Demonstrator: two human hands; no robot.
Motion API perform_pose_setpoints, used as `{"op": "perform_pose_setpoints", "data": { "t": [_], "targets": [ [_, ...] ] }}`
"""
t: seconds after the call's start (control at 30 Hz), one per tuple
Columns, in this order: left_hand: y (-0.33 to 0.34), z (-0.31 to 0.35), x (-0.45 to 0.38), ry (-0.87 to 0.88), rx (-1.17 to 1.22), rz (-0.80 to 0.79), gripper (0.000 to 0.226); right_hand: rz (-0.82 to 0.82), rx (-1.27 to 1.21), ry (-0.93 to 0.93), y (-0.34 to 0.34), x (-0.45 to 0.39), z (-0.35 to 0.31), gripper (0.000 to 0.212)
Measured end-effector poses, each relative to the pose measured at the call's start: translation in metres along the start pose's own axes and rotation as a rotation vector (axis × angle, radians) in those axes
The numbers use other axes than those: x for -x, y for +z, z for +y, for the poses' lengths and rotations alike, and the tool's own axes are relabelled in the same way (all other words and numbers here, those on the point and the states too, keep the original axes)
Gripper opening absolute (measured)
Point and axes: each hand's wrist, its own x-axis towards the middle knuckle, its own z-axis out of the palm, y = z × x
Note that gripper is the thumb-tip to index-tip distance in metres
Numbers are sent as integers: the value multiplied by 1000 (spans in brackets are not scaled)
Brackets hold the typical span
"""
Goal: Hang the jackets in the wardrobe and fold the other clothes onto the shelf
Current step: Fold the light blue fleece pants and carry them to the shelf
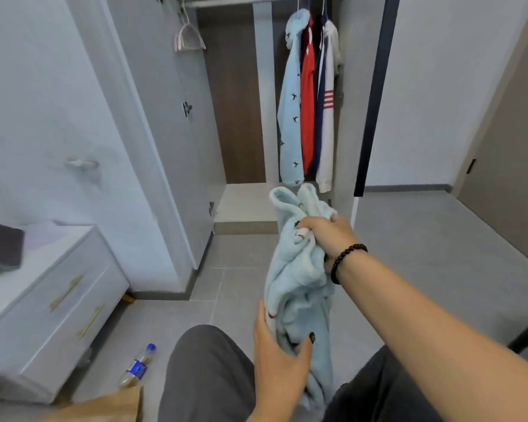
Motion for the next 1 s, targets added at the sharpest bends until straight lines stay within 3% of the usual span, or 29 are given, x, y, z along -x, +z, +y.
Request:
{"op": "perform_pose_setpoints", "data": {
  "t": [0.13,0.27,0.4,0.5,0.57,0.63,0.7,0.77,0.83,0.9,1.0],
  "targets": [
    [-32,25,-45,-6,104,182,75,-101,-122,-42,47,4,-52,25],
    [-87,67,-92,114,26,278,41,-242,-168,-115,54,15,-108,46],
    [-130,104,-99,379,-213,249,42,-428,-85,-184,10,23,-142,44],
    [-131,111,-75,525,-343,41,33,-533,-1,-176,-35,25,-136,35],
    [-119,105,-48,545,-477,-164,29,-483,132,-109,-67,19,-116,36],
    [-99,92,-19,596,-593,-385,27,-448,310,16,-101,14,-87,41],
    [-72,79,13,655,-687,-660,25,-451,371,208,-141,11,-43,32],
    [-51,69,29,617,-703,-888,40,-407,357,363,-180,12,0,42],
    [-40,67,21,432,-566,-957,54,-305,259,385,-214,12,33,52],
    [-32,67,1,304,-385,-873,44,-255,207,383,-237,13,52,51],
    [-18,64,-26,333,-479,-812,41,-242,207,441,-251,13,62,46]
  ]
}}
